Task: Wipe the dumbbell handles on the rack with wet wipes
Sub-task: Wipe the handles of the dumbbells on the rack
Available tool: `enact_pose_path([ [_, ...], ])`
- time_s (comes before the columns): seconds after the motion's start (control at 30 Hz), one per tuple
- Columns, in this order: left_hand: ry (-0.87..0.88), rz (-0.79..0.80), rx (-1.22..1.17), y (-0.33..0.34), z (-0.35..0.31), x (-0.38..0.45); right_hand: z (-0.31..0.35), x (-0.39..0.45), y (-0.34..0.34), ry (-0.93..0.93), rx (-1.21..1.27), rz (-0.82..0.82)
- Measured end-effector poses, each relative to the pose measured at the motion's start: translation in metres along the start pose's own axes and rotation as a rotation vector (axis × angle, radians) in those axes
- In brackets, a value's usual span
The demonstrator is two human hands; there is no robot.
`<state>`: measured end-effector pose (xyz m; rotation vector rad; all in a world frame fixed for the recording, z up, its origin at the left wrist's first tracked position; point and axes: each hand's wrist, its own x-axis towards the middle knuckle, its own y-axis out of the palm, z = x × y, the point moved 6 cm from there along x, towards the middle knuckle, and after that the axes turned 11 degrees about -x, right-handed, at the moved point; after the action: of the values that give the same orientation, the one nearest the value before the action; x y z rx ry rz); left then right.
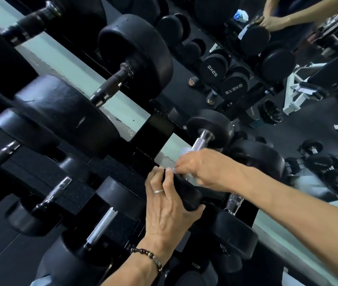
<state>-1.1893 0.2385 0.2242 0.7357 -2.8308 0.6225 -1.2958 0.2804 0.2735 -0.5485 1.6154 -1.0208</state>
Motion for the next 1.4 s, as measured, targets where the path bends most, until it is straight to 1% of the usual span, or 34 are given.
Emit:
enact_pose_path([
  [0.03, 0.007, 0.001, 0.000, 0.001, 0.000, -0.001, 0.001, -0.003, -0.002, -0.012, 0.029, 0.002],
  [0.07, 0.013, 0.003, 0.000, 0.002, 0.000, -0.002, -0.012, -0.004, -0.008, 0.049, 0.001, -0.030],
  [0.13, 0.022, 0.004, 0.003, 0.003, 0.000, -0.003, -0.051, -0.007, -0.011, 0.265, -0.108, -0.108],
  [0.17, 0.021, 0.001, 0.006, 0.003, 0.000, -0.003, -0.057, -0.008, -0.009, 0.328, -0.159, -0.139],
  [0.2, 0.022, -0.002, 0.008, 0.003, 0.000, -0.002, -0.052, -0.006, -0.007, 0.317, -0.187, -0.141],
  [0.23, 0.027, -0.004, 0.009, 0.003, 0.000, -0.002, -0.035, -0.003, -0.005, 0.241, -0.182, -0.099],
  [0.3, 0.043, -0.012, 0.010, 0.003, -0.002, -0.002, -0.005, -0.001, 0.003, 0.081, -0.080, -0.001],
  [0.33, 0.047, -0.014, 0.011, 0.003, -0.002, -0.002, -0.003, -0.002, -0.001, 0.073, -0.075, 0.027],
  [0.43, 0.052, -0.012, 0.015, 0.004, -0.002, -0.003, -0.040, 0.000, -0.019, 0.267, -0.281, 0.031],
  [0.5, 0.037, -0.009, 0.008, 0.003, -0.001, -0.002, -0.039, 0.006, -0.020, 0.294, -0.374, 0.063],
  [0.53, 0.032, -0.005, 0.006, 0.003, 0.000, -0.002, -0.028, 0.011, -0.017, 0.254, -0.355, 0.106],
  [0.6, 0.042, -0.006, 0.008, 0.003, -0.001, -0.003, -0.009, 0.018, -0.011, 0.171, -0.216, 0.210],
  [0.67, 0.061, -0.009, 0.020, 0.004, -0.003, -0.003, -0.012, 0.021, -0.017, 0.202, -0.138, 0.318],
  [0.77, 0.058, -0.006, 0.024, 0.005, -0.003, -0.003, -0.039, 0.029, -0.027, 0.318, -0.244, 0.320],
  [0.83, 0.034, -0.005, 0.009, 0.004, 0.000, -0.002, -0.036, 0.034, -0.027, 0.317, -0.271, 0.346],
  [0.93, -0.003, 0.000, -0.007, 0.003, 0.003, -0.002, -0.009, 0.035, -0.014, 0.234, -0.040, 0.413],
  [0.97, -0.016, 0.003, -0.013, 0.002, 0.004, -0.002, -0.002, 0.032, -0.012, 0.195, 0.031, 0.407],
  [1.0, -0.026, 0.006, -0.019, 0.001, 0.004, -0.001, -0.002, 0.030, -0.012, 0.182, 0.086, 0.366],
  [1.03, -0.032, 0.010, -0.022, 0.001, 0.004, -0.001, -0.010, 0.027, -0.012, 0.206, 0.097, 0.312],
  [1.1, -0.045, 0.016, -0.023, -0.001, 0.004, 0.000, -0.029, 0.019, -0.015, 0.288, -0.029, 0.182],
  [1.13, -0.052, 0.019, -0.028, -0.001, 0.004, 0.000, -0.030, 0.016, -0.015, 0.302, -0.047, 0.130],
  [1.17, -0.054, 0.017, -0.037, -0.001, 0.004, 0.001, -0.024, 0.016, -0.012, 0.271, 0.000, 0.121],
  [1.23, -0.057, 0.009, -0.054, -0.002, 0.003, 0.001, -0.002, 0.013, -0.009, 0.151, 0.132, 0.186],
  [1.27, -0.057, 0.014, -0.055, -0.002, 0.003, 0.001, -0.001, 0.012, -0.010, 0.138, 0.163, 0.196],
  [1.3, -0.059, 0.023, -0.052, -0.002, 0.004, 0.001, -0.008, 0.012, -0.011, 0.163, 0.107, 0.186],
  [1.33, -0.068, 0.033, -0.051, -0.002, 0.005, 0.001, -0.019, 0.013, -0.013, 0.207, -0.007, 0.117],
  [1.4, -0.115, 0.057, -0.067, -0.003, 0.008, 0.002, -0.040, 0.008, -0.021, 0.258, -0.249, -0.189],
])
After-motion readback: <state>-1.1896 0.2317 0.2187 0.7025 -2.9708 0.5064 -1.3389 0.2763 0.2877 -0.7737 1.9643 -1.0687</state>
